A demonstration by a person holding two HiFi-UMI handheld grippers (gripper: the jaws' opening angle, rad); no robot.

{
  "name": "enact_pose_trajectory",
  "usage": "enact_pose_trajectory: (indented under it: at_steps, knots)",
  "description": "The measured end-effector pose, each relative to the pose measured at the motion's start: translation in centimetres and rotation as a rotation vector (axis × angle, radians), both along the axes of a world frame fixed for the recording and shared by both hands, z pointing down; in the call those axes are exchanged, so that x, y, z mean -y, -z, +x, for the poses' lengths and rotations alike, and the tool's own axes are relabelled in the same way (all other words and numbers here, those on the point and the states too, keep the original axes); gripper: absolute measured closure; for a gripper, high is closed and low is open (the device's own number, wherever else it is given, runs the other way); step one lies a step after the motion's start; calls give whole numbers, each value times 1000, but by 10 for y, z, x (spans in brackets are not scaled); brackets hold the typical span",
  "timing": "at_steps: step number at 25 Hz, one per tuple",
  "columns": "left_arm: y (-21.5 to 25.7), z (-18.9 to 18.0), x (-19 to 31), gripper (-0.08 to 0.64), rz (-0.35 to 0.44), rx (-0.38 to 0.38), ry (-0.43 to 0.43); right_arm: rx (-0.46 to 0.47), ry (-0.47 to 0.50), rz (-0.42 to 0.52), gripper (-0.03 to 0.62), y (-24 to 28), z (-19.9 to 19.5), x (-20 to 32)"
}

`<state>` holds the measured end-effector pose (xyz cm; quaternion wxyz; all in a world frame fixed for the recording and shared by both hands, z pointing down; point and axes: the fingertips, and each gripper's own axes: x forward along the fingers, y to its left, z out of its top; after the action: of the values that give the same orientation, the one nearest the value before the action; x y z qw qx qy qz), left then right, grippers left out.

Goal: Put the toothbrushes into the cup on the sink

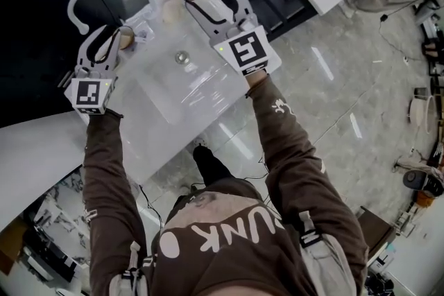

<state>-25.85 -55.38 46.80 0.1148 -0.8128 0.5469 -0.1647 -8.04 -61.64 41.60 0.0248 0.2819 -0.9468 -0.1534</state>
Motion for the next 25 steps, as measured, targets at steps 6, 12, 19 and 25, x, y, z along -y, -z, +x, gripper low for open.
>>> enact_pose_trajectory:
  at_steps: [6, 12, 19, 25]
  knots:
    - [55, 25, -50, 459, 63, -55, -55, 23, 42, 25, 377, 19, -1, -53]
    - [97, 61, -127, 459, 69, -116, -143, 32, 74, 53, 377, 47, 7, -140]
    - [139, 87, -234, 460, 119, -140, -189, 53, 72, 30, 387, 64, 16, -253]
    - [142, 93, -355, 460, 144, -139, -246, -11, 25, 62, 402, 64, 15, -375]
